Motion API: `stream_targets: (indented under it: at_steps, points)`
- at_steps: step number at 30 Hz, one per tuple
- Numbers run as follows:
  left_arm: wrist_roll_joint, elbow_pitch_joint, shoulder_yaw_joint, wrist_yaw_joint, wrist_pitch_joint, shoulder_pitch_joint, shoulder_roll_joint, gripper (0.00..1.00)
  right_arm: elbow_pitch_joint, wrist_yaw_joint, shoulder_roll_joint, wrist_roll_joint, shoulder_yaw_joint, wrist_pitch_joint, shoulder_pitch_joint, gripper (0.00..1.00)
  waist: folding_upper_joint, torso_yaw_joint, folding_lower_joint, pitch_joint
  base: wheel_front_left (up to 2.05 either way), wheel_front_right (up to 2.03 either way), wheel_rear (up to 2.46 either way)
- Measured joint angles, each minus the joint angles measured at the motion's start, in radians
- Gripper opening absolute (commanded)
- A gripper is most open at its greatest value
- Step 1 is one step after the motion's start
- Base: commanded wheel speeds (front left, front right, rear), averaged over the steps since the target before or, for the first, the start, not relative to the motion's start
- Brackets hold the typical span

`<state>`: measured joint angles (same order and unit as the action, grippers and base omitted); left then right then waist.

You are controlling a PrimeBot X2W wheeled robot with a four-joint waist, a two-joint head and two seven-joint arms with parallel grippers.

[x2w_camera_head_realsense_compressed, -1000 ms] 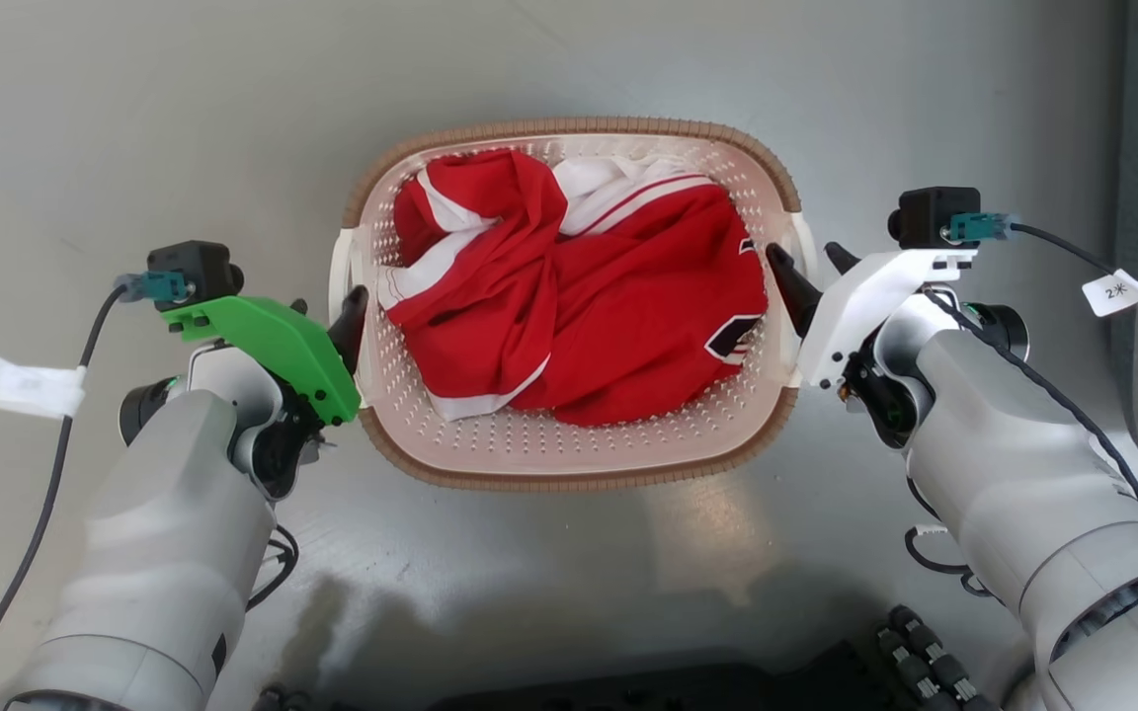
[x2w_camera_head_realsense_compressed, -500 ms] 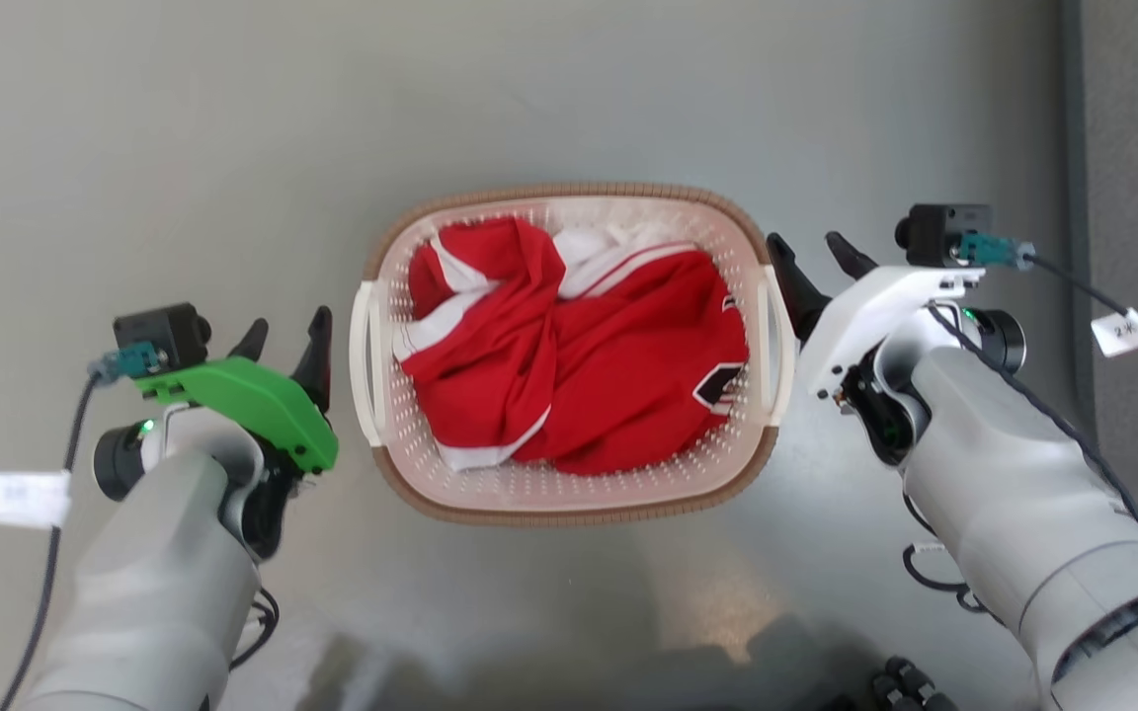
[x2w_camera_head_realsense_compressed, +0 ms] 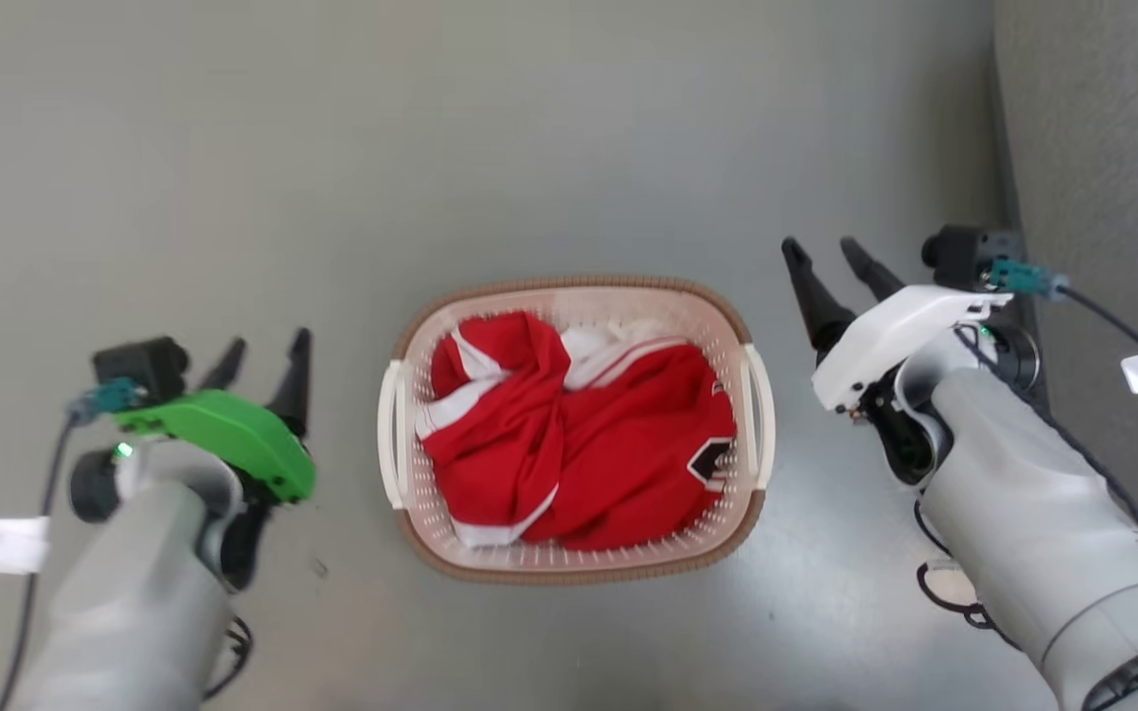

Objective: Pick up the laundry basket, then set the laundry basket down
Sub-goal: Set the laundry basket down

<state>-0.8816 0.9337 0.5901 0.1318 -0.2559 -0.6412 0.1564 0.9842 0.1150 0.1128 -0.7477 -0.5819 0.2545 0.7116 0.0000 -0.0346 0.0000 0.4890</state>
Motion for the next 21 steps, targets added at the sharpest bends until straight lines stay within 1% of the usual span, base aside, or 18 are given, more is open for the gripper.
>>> stream_targets:
  at_steps: [2, 4, 5, 7, 11, 12, 14, 16, 19, 21]
  points:
    - [0.035, -0.05, -0.034, -0.006, 0.0, 0.002, 0.022, 1.0, -0.035, -0.002, 0.013, 0.009, 0.021, 0.0, -0.011, 1.0, 0.0, 0.0, 0.0, -0.027, 0.0, 0.0, 0.0]
    - [0.054, -0.096, -0.06, -0.022, 0.0, 0.002, 0.032, 1.0, -0.07, -0.012, 0.025, 0.021, 0.039, 0.0, -0.031, 1.0, 0.0, -0.001, 0.0, -0.052, 0.0, 0.0, 0.0]
    - [0.064, -0.119, -0.073, -0.03, 0.0, 0.004, 0.034, 1.0, -0.087, -0.013, 0.03, 0.028, 0.049, 0.0, -0.043, 1.0, 0.0, -0.001, 0.0, -0.064, 0.0, 0.0, 0.0]
    - [0.099, -0.162, -0.095, -0.045, 0.0, 0.012, 0.037, 1.0, -0.124, -0.031, 0.038, 0.04, 0.068, 0.0, -0.067, 1.0, 0.0, -0.001, 0.0, -0.087, 0.0, 0.0, 0.0]
    - [0.142, -0.247, -0.139, -0.072, 0.0, 0.054, 0.048, 1.0, -0.206, -0.055, 0.054, 0.079, 0.109, 0.0, -0.102, 1.0, 0.0, -0.001, 0.0, -0.13, 0.0, 0.0, 0.0]
    - [0.16, -0.269, -0.146, -0.081, 0.0, 0.067, 0.05, 1.0, -0.229, -0.057, 0.055, 0.087, 0.12, 0.0, -0.11, 1.0, 0.0, -0.001, 0.0, -0.14, 0.0, 0.0, 0.0]
    - [0.18, -0.309, -0.16, -0.093, 0.0, 0.093, 0.05, 1.0, -0.272, -0.072, 0.059, 0.108, 0.135, 0.0, -0.127, 1.0, 0.0, -0.001, 0.0, -0.16, 0.0, 0.0, 0.0]
    - [0.19, -0.33, -0.168, -0.1, 0.0, 0.106, 0.05, 1.0, -0.293, -0.075, 0.062, 0.121, 0.144, 0.0, -0.137, 1.0, 0.0, -0.001, 0.0, -0.17, 0.0, 0.0, 0.0]
    - [0.239, -0.392, -0.185, -0.123, 0.0, 0.145, 0.054, 1.0, -0.352, -0.1, 0.07, 0.154, 0.167, 0.0, -0.172, 1.0, 0.0, -0.002, 0.0, -0.198, 0.0, 0.0, 0.0]
    - [0.263, -0.438, -0.199, -0.143, 0.0, 0.17, 0.054, 1.0, -0.389, -0.11, 0.077, 0.172, 0.186, 0.0, -0.197, 1.0, 0.0, -0.003, 0.0, -0.216, 0.0, 0.0, 0.0]
